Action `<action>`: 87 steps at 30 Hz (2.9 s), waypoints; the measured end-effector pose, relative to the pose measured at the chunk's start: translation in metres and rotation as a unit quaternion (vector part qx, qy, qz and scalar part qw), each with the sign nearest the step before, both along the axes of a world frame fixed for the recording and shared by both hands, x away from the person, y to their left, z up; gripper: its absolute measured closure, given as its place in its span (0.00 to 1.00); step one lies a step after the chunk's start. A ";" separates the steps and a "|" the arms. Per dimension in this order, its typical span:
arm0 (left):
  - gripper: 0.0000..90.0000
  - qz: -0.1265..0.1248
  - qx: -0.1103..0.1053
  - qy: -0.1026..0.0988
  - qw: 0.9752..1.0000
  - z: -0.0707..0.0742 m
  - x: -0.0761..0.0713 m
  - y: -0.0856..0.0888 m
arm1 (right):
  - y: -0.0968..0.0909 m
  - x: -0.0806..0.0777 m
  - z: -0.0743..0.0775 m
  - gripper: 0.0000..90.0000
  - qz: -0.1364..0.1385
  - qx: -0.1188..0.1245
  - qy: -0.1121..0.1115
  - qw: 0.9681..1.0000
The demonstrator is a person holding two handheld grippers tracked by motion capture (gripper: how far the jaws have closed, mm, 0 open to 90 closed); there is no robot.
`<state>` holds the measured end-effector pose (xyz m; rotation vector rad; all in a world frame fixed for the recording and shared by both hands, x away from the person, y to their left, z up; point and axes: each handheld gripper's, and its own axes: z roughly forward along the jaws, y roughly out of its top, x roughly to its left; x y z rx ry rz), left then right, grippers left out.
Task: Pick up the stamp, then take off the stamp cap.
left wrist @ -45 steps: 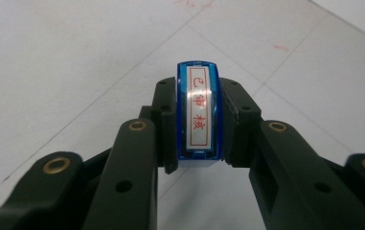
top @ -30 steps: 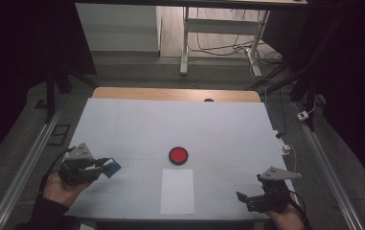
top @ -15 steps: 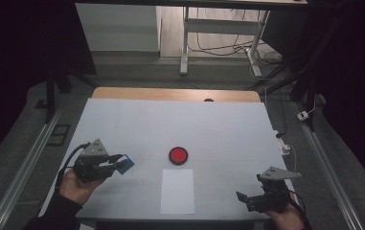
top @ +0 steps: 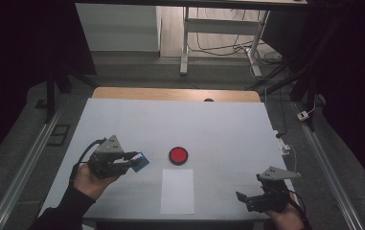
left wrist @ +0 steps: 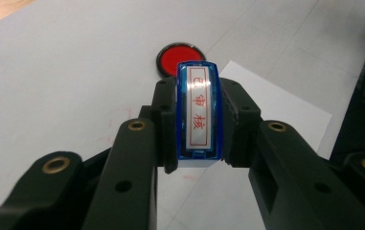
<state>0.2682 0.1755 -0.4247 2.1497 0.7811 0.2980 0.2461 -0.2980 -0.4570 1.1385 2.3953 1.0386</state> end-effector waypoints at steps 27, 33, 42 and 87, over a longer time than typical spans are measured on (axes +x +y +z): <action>0.78 -0.095 -0.016 -0.014 0.995 0.012 0.016 -0.059 | 0.000 0.000 0.000 0.04 0.007 0.002 0.001 1.000; 0.78 -0.102 -0.030 -0.013 0.994 0.013 0.015 -0.060 | -0.001 -0.001 0.000 0.02 0.006 0.003 0.000 1.000; 0.78 -0.114 -0.041 -0.008 0.993 0.013 0.015 -0.059 | -0.002 0.000 0.000 0.00 0.006 0.010 0.001 1.000; 0.78 -0.145 -0.056 -0.004 0.988 0.007 0.017 -0.061 | 0.029 0.001 0.002 0.00 0.084 0.023 -0.021 0.996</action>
